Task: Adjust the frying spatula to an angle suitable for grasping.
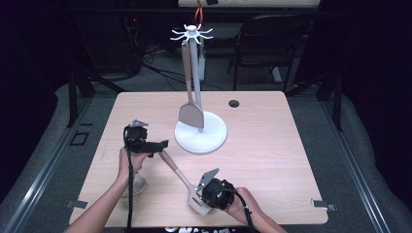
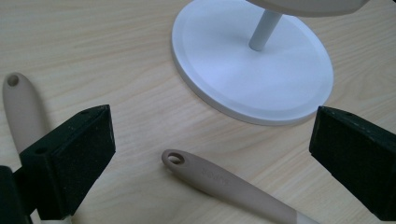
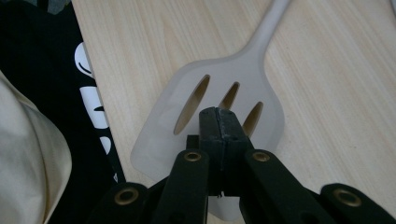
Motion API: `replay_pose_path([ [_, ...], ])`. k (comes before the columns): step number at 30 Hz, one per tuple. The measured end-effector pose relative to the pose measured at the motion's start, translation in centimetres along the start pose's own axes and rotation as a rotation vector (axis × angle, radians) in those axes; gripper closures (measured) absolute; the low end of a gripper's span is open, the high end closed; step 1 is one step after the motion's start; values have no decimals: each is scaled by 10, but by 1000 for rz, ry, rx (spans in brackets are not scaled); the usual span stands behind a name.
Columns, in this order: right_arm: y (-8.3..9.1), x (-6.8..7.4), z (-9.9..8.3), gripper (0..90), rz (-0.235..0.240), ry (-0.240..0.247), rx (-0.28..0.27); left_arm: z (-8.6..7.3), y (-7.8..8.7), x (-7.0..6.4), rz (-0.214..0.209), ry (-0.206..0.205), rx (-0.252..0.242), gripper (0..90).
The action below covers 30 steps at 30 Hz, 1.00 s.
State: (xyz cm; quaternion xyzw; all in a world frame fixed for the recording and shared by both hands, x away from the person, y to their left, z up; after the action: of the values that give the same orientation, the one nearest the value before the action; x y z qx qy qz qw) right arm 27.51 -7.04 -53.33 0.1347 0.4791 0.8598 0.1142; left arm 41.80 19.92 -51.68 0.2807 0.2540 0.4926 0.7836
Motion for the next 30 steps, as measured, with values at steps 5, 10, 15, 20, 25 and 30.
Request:
replay_pose_path([
  [5, -8, -2, -4, 900, 20, -21, 26, -1, -3, -3, -9, -10, 24, 7],
  [10, -25, -5, -9, 900, 36, -25, 78, -4, -4, -7, -6, -19, 31, 4],
  [15, -25, -6, -9, 900, 36, -31, 80, -7, -6, -8, -4, -11, 47, 3],
  [20, -26, -5, -9, 899, 34, -31, 80, -14, -6, -7, 6, 22, 72, 5],
  [25, -26, -5, -9, 896, 33, -25, 84, -19, -9, -10, -13, 33, 92, 36],
  [30, -26, -4, -9, 892, 33, -19, 85, -21, -15, -16, -16, 36, 114, 125],
])
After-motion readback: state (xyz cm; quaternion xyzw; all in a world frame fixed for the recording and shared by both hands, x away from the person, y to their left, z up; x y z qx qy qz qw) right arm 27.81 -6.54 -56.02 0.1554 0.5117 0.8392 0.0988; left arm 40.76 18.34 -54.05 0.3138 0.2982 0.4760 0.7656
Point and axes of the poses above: each handheld gripper's, and its own axes: y roughly backward along the jaws, z roughly out of its top, x roughly to its left, the point moved 1 cm from there along -y, roughly forward along the jaws, and after that the axes turned 8 degrees about z, right-handed, at the moved point
